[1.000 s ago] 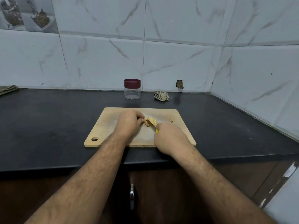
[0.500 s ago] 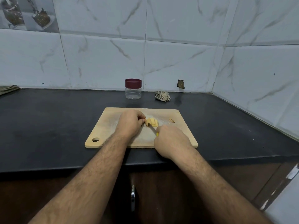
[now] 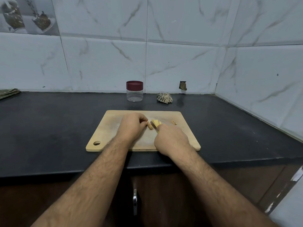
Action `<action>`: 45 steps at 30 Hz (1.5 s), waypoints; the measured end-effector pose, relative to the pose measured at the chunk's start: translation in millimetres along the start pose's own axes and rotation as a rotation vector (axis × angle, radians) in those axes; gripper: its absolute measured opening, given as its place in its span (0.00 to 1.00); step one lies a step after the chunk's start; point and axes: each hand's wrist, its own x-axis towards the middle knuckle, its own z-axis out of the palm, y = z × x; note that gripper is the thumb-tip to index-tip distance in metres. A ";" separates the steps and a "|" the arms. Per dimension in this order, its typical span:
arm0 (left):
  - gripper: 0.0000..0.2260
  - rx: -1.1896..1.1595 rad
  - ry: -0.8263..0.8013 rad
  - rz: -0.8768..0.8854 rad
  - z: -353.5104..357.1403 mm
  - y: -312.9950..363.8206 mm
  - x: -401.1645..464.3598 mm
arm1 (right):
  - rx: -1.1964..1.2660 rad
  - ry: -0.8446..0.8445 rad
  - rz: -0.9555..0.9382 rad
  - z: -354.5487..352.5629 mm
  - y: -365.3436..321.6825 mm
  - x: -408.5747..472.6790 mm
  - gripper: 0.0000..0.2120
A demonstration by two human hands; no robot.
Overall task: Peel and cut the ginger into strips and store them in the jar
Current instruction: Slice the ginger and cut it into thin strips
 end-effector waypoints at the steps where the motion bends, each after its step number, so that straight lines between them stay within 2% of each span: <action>1: 0.06 0.002 -0.001 0.000 -0.2 0.1 0.1 | 0.006 0.010 -0.004 1.0 0.6 0.5 0.17; 18: 0.05 0.038 0.011 -0.036 -0.1 1.2 1.1 | 0.067 0.119 -0.082 10.3 8.1 6.9 0.16; 27: 0.05 0.066 0.000 -0.029 1.1 1.5 1.9 | 0.039 0.105 -0.078 12.6 4.7 4.9 0.14; 45: 0.05 0.090 0.018 0.005 0.7 2.6 1.0 | 0.035 0.101 -0.084 13.6 8.6 5.7 0.16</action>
